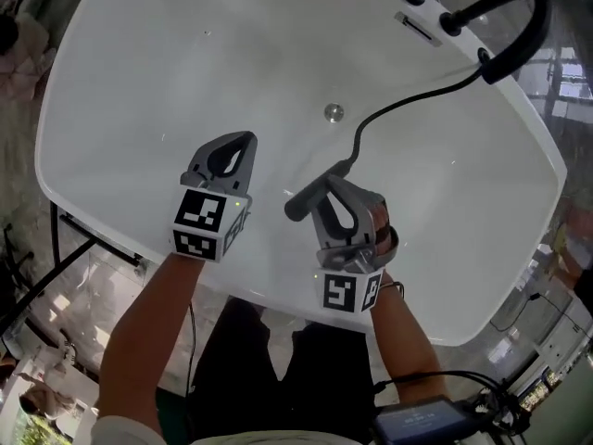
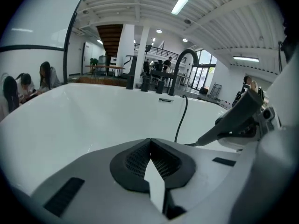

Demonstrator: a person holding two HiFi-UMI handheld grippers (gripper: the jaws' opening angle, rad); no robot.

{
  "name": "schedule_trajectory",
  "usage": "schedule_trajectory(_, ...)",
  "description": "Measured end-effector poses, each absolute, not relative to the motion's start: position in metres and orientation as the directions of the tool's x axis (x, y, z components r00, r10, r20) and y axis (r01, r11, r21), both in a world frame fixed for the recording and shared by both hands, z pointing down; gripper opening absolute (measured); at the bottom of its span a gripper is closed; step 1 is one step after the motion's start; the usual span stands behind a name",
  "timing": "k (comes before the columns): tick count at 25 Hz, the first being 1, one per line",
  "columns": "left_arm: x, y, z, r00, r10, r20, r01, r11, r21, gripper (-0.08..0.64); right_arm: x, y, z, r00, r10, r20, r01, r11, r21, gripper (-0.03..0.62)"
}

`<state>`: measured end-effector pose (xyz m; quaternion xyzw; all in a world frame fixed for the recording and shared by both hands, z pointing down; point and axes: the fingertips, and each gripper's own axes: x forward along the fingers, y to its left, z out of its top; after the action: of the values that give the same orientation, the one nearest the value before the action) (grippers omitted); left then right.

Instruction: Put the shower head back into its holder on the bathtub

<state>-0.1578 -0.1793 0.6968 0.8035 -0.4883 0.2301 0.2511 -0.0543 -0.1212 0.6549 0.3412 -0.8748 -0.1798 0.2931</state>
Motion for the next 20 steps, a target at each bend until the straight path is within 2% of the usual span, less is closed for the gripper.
schedule_trajectory(10, -0.069, -0.141, 0.526, 0.481, -0.751, 0.453, -0.877, -0.41, 0.251, 0.018, 0.068, -0.098, 0.439, -0.46, -0.872, 0.168, -0.784, 0.488, 0.385, 0.126)
schedule_trajectory(20, 0.006, -0.098, 0.365, 0.587, -0.737, 0.335, -0.809, -0.519, 0.276, 0.018, 0.144, -0.063, 0.247, -0.348, -0.936, -0.06, -0.868, 0.297, 0.399, 0.124)
